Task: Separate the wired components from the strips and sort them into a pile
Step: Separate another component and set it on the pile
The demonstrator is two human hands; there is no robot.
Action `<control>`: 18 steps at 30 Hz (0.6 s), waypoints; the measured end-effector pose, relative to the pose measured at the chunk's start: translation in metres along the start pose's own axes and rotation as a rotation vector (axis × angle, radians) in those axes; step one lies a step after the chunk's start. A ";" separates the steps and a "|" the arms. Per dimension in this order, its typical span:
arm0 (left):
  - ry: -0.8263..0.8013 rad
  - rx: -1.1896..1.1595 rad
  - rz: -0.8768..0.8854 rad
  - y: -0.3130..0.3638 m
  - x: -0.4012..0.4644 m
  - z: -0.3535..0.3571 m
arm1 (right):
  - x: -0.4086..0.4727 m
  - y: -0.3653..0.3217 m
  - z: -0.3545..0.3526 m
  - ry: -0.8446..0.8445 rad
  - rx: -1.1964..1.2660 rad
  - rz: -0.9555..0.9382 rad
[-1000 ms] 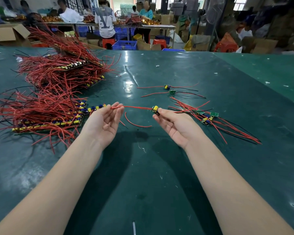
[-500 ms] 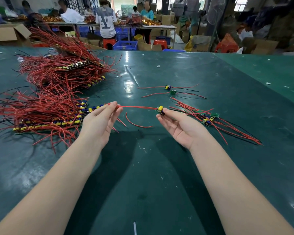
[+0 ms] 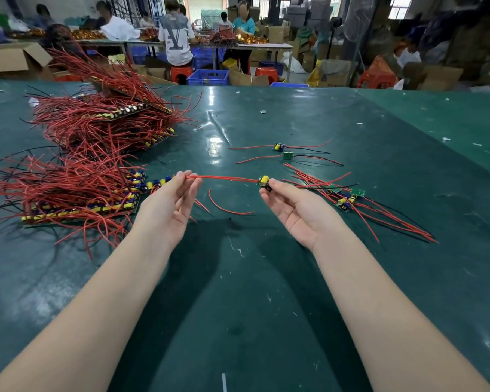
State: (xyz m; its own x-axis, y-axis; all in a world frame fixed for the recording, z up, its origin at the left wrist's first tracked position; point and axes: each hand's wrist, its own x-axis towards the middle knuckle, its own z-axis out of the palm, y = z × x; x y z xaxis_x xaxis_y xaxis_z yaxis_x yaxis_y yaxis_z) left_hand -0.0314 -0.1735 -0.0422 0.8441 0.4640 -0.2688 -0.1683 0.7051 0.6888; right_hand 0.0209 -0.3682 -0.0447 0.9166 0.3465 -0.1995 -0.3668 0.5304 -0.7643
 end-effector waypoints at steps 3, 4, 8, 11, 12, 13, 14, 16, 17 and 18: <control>-0.001 0.007 -0.038 0.002 -0.001 -0.001 | 0.000 0.000 0.001 0.000 -0.027 -0.027; -0.005 0.014 -0.041 0.003 -0.001 -0.001 | 0.000 0.000 0.000 0.003 -0.032 -0.030; -0.029 0.034 -0.042 0.004 0.003 -0.002 | -0.001 -0.001 -0.001 0.008 -0.041 -0.036; -0.061 0.061 -0.063 0.002 0.005 -0.003 | -0.002 -0.003 -0.001 0.039 -0.003 -0.039; -0.074 0.066 -0.064 0.002 0.006 -0.004 | -0.002 -0.004 -0.001 0.060 0.018 -0.043; -0.084 0.068 -0.059 0.002 0.007 -0.004 | -0.002 -0.006 -0.002 0.087 0.036 -0.049; -0.090 0.071 -0.051 0.002 0.008 -0.004 | -0.002 -0.007 -0.003 0.121 0.052 -0.057; -0.088 0.091 -0.040 0.003 0.008 -0.004 | -0.002 -0.011 -0.006 0.192 0.096 -0.069; -0.085 0.103 -0.040 0.003 0.007 -0.004 | -0.002 -0.013 -0.008 0.229 0.128 -0.075; -0.081 0.111 -0.041 0.003 0.007 -0.004 | -0.002 -0.015 -0.011 0.265 0.161 -0.081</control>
State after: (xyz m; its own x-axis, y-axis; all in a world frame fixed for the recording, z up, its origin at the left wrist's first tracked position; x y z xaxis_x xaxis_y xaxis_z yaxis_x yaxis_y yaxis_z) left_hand -0.0283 -0.1657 -0.0445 0.8881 0.3884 -0.2458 -0.0794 0.6564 0.7502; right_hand 0.0268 -0.3852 -0.0393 0.9456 0.0954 -0.3110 -0.2918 0.6712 -0.6815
